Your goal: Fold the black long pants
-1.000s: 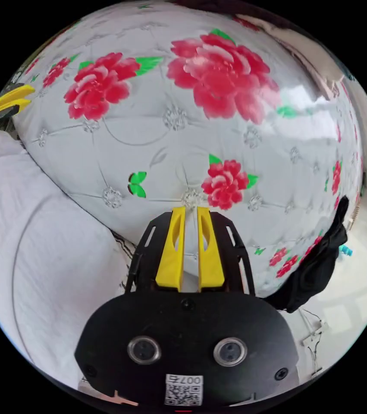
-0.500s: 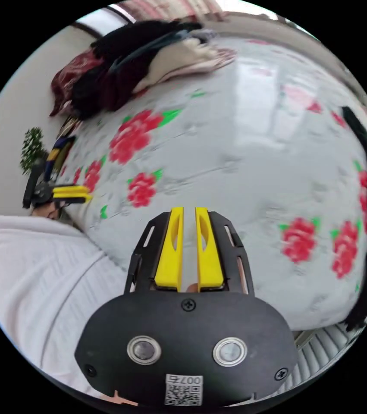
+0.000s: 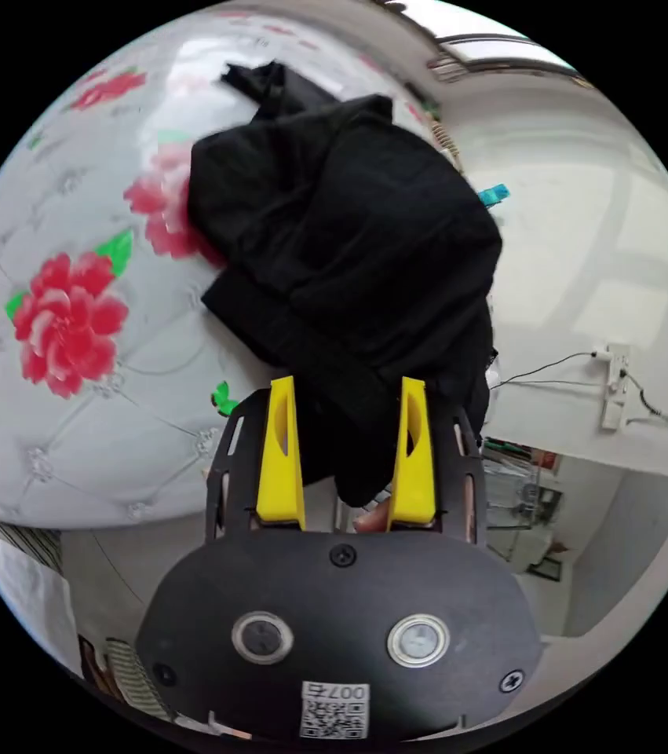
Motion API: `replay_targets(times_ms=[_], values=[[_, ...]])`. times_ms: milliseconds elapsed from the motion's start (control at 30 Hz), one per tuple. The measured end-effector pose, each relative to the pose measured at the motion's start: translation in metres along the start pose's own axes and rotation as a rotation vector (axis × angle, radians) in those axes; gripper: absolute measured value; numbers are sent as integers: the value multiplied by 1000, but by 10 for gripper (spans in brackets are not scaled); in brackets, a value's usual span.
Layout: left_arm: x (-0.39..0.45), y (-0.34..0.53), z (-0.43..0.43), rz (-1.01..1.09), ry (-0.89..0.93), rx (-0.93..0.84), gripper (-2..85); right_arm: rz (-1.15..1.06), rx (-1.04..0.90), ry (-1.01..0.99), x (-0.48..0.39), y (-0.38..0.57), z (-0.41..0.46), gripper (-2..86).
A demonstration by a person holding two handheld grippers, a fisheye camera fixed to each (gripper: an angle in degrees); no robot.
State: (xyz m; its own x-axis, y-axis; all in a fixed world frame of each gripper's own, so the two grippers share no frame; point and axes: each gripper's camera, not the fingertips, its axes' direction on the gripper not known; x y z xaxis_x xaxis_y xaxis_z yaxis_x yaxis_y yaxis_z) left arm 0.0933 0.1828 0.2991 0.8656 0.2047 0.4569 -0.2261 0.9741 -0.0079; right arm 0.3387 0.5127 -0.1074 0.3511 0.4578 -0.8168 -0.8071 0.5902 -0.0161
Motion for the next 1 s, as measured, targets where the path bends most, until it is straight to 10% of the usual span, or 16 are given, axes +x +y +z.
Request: replay_targets(times_ms=[200, 400, 667, 1000], values=[[-10, 2, 3, -24, -25, -18, 83, 7, -54, -12, 24, -13, 13, 87], [-37, 30, 2, -38, 0, 87, 79, 329, 446, -499, 97, 20, -114, 71], [-97, 71, -7, -53, 122, 182, 0, -227, 885, -1172, -35, 33, -336, 56], [-254, 183, -37, -231, 418, 471, 25, -1303, 587, -1506, -340, 77, -551, 59]])
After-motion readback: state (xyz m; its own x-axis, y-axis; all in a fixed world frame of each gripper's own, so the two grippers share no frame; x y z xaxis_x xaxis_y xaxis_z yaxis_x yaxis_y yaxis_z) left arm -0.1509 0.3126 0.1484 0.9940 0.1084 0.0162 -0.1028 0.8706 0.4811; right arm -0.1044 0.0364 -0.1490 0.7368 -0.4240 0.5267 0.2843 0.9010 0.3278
